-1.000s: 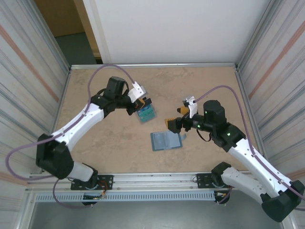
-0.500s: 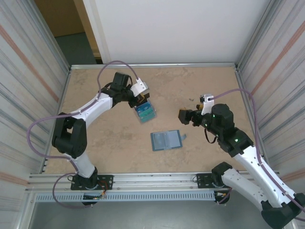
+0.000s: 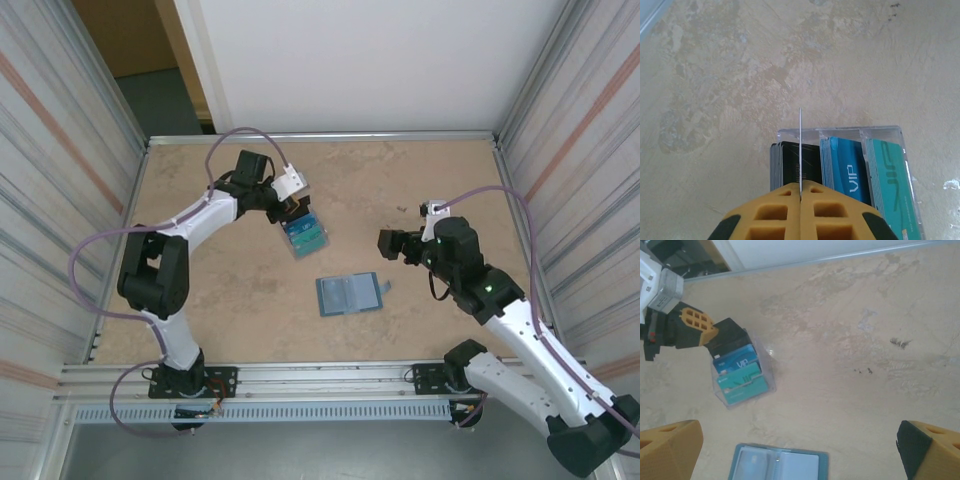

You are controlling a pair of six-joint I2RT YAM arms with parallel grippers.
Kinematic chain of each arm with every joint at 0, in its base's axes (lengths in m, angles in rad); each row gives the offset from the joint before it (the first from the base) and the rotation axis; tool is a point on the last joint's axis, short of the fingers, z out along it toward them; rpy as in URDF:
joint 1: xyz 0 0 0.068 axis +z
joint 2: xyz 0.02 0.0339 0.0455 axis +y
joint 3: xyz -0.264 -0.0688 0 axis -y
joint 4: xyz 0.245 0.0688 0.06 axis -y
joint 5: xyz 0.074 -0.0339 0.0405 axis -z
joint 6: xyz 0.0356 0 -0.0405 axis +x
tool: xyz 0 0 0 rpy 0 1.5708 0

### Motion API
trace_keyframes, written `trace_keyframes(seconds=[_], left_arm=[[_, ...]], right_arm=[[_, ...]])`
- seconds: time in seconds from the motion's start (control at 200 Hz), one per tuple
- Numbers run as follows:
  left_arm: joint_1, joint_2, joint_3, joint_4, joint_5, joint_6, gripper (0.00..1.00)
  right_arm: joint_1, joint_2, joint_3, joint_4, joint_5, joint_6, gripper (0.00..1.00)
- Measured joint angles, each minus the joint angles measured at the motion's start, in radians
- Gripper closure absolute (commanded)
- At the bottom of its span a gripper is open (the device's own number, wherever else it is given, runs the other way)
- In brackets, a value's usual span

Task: Take the credit cards out of the card holder

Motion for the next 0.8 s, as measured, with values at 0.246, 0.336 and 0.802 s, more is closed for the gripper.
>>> trace_keyframes(seconds=[0.246,0.336,0.802], left_arm=[[0.0,0.021,0.003,-0.013,-0.011,0.019,1.0],[0.0,0.031,0.016,-0.032,-0.019,0.023,0.99],[0.0,0.04,0.035,-0.061,-0.041,0.019,0.77]], right_arm=[[0.0,0.029,0.0,0.0,0.0,0.001,0.01],[0.0,0.037,0.0,-0.001,0.0,0.002,0.01],[-0.002,0.066,0.0,-0.018,0.03,0.034,0.01]])
